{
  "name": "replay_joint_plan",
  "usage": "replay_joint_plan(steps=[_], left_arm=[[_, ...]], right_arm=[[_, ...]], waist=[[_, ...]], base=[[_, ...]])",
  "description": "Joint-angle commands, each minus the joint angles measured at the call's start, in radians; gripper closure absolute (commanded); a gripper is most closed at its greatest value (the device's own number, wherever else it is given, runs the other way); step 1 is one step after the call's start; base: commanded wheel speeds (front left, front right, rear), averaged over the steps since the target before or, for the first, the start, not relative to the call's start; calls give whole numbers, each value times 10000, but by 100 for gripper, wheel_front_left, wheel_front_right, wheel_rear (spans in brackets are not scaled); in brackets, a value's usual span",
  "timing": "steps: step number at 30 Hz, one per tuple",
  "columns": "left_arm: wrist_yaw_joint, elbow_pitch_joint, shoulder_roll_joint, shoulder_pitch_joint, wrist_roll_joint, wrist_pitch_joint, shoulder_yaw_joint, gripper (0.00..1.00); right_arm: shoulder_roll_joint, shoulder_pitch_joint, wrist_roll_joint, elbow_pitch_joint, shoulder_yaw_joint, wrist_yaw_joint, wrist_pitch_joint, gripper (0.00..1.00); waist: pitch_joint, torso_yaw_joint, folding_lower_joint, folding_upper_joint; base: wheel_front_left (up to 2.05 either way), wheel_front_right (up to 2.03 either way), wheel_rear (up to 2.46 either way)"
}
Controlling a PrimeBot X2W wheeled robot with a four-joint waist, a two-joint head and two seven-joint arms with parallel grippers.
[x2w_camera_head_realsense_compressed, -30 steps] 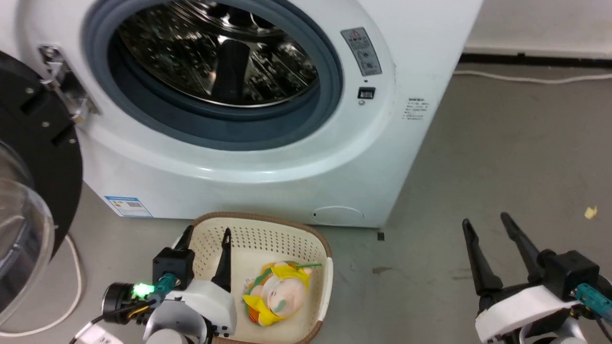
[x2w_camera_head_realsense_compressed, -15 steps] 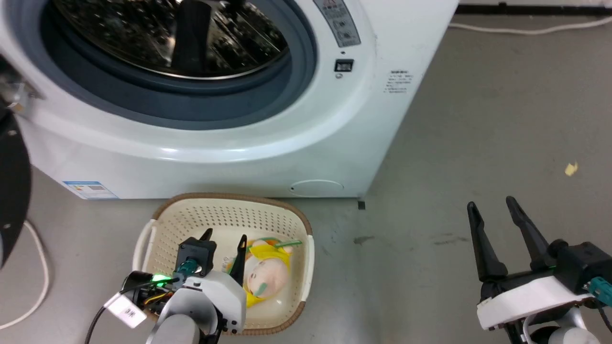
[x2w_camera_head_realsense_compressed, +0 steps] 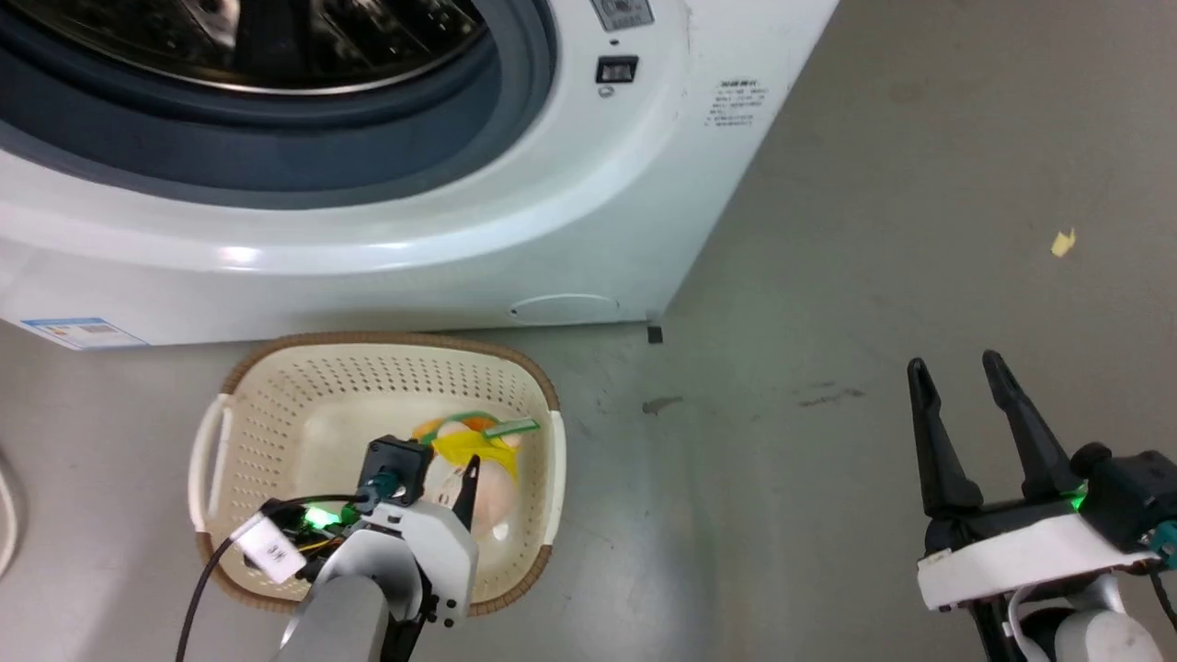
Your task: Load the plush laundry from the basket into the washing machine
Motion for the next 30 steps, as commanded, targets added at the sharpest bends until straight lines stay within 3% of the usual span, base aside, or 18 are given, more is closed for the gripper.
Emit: replay_joint_plan(steps=[1,9,23,30], left_arm=[[-88,366,66,-299,-57,133,-227,0],[-176,1277,230,-924,-395,585,-933,0],[-307,2842,1025,-2430,-472,1814,-1894,0],[-168,3475,1383,-3085,-440,2103,-2305,0]], right_arm=[[-1,-218,176,-87,28,-5,-102,0],[-1,-393,421,-162,210,-5,-269,0],[-2,-625,1030,-325,309,-7,-561,0],[-2,-680,1260,-401,278,-7,-687,0]], waist=[[246,-172,-2,-1],[966,-540,-2,-1],[2379,-1191,-2,-1],[2958,-1366,-2,-1]], base=[[0,0,0],[0,0,0],[0,0,0],[0,0,0]])
